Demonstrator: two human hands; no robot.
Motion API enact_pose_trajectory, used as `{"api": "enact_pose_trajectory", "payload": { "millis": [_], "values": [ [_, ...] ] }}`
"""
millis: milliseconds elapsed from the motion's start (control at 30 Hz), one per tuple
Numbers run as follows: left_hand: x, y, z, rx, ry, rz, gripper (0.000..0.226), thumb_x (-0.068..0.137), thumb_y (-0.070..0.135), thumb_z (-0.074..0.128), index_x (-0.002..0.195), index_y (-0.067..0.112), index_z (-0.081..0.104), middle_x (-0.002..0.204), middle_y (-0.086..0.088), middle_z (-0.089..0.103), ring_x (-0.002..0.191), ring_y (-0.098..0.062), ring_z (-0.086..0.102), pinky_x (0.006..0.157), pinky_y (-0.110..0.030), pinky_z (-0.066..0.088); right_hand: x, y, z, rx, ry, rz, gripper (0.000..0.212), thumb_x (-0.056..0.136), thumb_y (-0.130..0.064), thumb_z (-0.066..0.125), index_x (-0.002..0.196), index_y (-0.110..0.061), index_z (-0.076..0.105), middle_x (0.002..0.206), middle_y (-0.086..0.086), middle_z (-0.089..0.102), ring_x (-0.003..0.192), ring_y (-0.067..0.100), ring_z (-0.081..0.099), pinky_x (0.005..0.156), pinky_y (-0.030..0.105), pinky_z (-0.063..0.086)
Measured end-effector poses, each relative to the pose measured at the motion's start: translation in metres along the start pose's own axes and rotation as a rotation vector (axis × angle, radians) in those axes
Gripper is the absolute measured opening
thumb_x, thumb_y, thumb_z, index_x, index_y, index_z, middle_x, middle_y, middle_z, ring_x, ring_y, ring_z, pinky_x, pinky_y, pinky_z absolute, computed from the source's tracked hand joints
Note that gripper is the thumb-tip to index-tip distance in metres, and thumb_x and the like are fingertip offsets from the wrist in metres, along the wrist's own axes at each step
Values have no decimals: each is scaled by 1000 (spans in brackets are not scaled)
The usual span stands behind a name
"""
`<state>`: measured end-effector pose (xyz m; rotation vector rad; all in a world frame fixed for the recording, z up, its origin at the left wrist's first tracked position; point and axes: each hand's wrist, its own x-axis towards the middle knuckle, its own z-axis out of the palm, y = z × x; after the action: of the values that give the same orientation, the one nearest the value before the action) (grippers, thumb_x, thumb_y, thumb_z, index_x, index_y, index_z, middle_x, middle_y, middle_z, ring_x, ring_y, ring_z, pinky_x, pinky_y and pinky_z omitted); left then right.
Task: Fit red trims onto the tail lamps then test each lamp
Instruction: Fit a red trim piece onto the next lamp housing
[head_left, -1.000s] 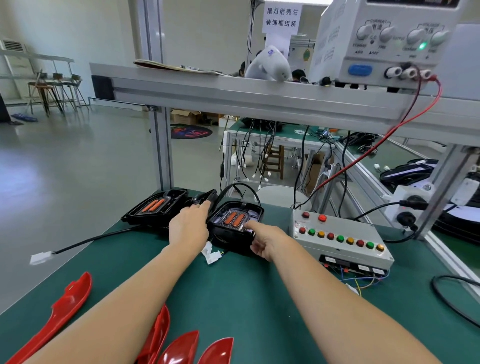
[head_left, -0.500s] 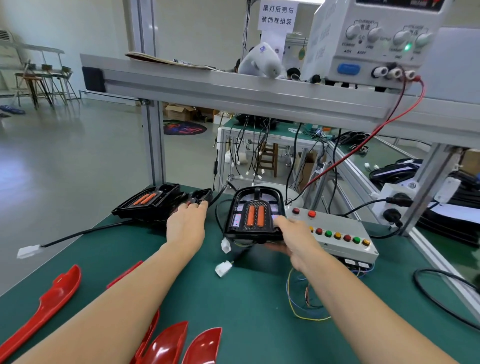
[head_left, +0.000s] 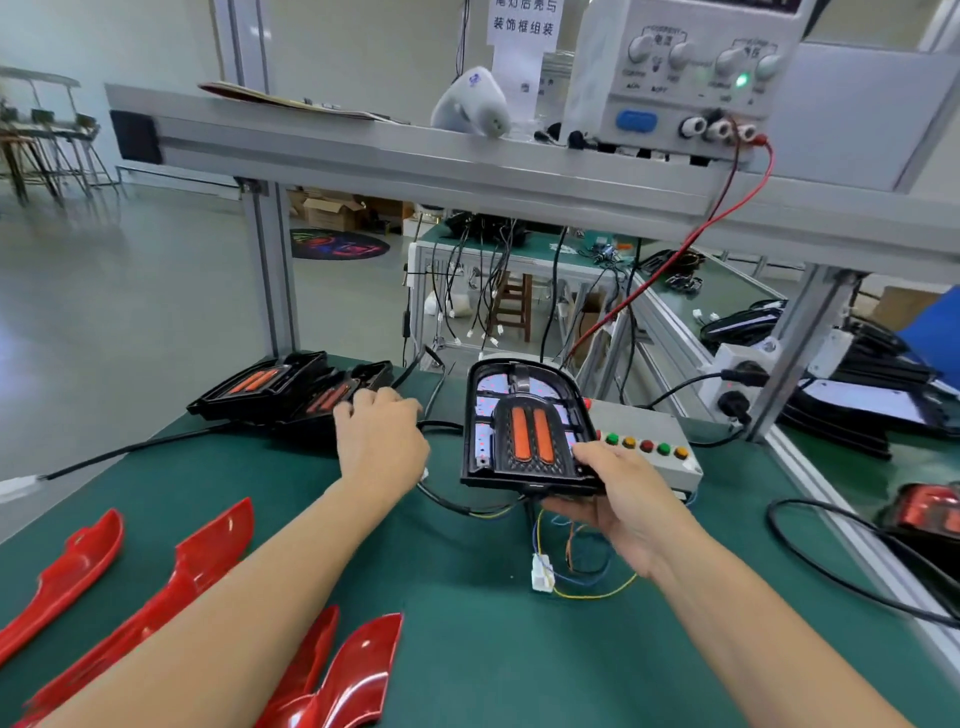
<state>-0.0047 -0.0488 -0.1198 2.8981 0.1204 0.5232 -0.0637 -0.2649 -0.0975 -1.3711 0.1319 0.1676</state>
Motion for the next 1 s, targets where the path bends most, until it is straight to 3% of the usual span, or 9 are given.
{"api": "enact_pose_trajectory", "payload": {
  "millis": [100, 267, 400, 533, 667, 733, 833, 900, 1000],
  "values": [
    [-12, 11, -6, -60, -23, 20, 41, 90, 13, 44, 126, 27, 58, 132, -2, 51, 120, -26, 41, 95, -37, 32, -13, 5, -8, 91, -1, -12, 25, 98, -9, 47, 93, -1, 70, 88, 14, 75, 70, 21, 72, 58, 29, 59],
    [-40, 21, -2, -354, -315, -20, 46, 88, 4, 41, 126, 23, 58, 136, -6, 52, 124, -27, 45, 102, -36, 38, -33, 20, -22, 154, 29, -49, 24, 96, -9, 49, 92, -1, 71, 92, 15, 75, 75, 19, 72, 60, 30, 59],
    [-68, 38, 12, -335, -383, 18, 41, 94, 15, 41, 130, 28, 54, 136, -2, 52, 127, -23, 45, 104, -33, 35, -51, 31, -34, 203, 68, -90, 23, 96, -8, 48, 94, -1, 71, 95, 16, 74, 78, 20, 72, 61, 29, 59],
    [-91, 54, 25, -256, -325, 122, 36, 95, 20, 39, 127, 28, 55, 134, 7, 52, 129, -17, 40, 113, -46, 21, -67, 41, -44, 238, 91, -97, 23, 96, -8, 48, 102, 1, 68, 100, 16, 74, 81, 20, 72, 64, 29, 59],
    [-102, 63, 32, -193, -333, 262, 48, 94, 15, 38, 139, 32, 41, 147, 16, 33, 140, -12, 19, 113, -56, 3, -81, 53, -52, 318, 115, -99, 24, 97, -8, 46, 107, 6, 64, 102, 19, 73, 84, 23, 71, 68, 31, 60],
    [-100, 68, 33, -257, -335, 283, 54, 90, 7, 42, 139, 31, 42, 147, 14, 34, 140, -12, 21, 115, -51, 7, -88, 60, -57, 347, 131, -90, 25, 96, -7, 46, 111, 7, 61, 104, 20, 72, 87, 24, 71, 72, 33, 60],
    [-93, 77, 31, -596, -329, 206, 53, 86, 2, 52, 135, 22, 51, 143, 5, 45, 134, -14, 36, 113, -35, 25, -98, 70, -64, 361, 140, -69, 27, 94, -5, 48, 114, 8, 60, 106, 19, 72, 89, 21, 70, 80, 37, 60],
    [-95, 83, 29, -719, -373, 194, 54, 85, 1, 55, 136, 20, 50, 142, 2, 45, 132, -14, 39, 111, -30, 30, -105, 76, -69, 396, 158, -64, 26, 93, -3, 48, 113, 8, 60, 104, 19, 72, 86, 20, 71, 76, 35, 60],
    [-101, 91, 27, -734, -416, 268, 67, 77, -10, 45, 136, 22, 48, 142, 3, 44, 131, -16, 40, 111, -32, 30, -111, 83, -75, 470, 186, -42, 25, 92, 0, 47, 110, 11, 60, 103, 20, 72, 85, 20, 72, 70, 32, 60]
  ]
}}
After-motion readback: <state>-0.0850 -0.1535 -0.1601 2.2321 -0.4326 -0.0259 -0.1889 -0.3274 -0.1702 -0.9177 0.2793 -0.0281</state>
